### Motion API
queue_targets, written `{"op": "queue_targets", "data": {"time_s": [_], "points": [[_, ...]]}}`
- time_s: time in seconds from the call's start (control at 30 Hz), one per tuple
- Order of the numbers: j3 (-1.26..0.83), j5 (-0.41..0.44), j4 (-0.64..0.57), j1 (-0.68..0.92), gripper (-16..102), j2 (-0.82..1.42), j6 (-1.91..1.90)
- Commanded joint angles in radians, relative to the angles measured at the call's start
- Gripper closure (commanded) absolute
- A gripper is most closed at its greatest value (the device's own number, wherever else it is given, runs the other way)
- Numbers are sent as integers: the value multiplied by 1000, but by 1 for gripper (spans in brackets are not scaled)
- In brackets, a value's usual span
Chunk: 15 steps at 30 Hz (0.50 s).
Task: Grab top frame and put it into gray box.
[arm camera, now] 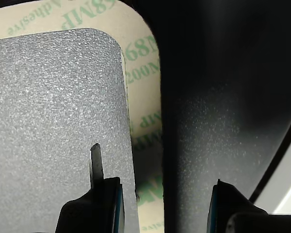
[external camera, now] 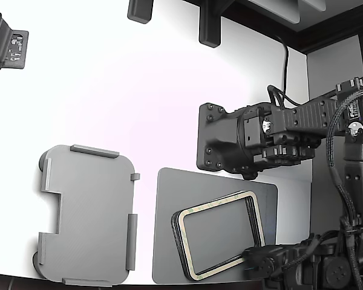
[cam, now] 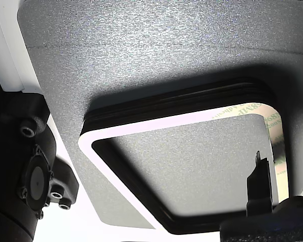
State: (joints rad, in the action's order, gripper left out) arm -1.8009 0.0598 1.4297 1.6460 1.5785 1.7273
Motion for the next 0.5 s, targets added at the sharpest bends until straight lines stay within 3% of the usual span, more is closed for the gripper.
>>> {"op": "queue_targets", "data": {"time_s": [0.0, 0.47], "points": [[25, -5, -3, -11, 17, 15, -3], [26, 0, 12, -11, 35, 23, -14]]}}
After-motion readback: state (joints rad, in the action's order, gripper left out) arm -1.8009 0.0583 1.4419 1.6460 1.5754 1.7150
